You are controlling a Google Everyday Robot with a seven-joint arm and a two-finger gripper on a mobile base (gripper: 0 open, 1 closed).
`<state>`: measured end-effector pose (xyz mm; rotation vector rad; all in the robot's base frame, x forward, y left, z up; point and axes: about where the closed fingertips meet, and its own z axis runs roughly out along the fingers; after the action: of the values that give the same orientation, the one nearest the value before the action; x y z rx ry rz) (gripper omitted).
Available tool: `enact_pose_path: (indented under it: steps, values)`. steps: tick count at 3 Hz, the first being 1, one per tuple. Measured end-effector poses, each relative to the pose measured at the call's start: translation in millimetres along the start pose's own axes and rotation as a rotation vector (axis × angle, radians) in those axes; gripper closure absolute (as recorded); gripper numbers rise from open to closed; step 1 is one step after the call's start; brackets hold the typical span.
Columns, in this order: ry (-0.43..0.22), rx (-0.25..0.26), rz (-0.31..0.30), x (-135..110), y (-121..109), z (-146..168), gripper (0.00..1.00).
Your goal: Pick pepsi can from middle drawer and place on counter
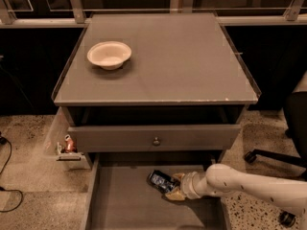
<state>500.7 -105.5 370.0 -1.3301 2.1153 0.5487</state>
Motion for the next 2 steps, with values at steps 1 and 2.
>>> enact_pose_path:
  steps: [1,2]
  values:
    - [-0.010,-0.010,0.020,-2.7,0.4,-23.3,1.00]
    - [-0.031,-0.023,0.031,-16.8,-1.7,-66.8,1.00]
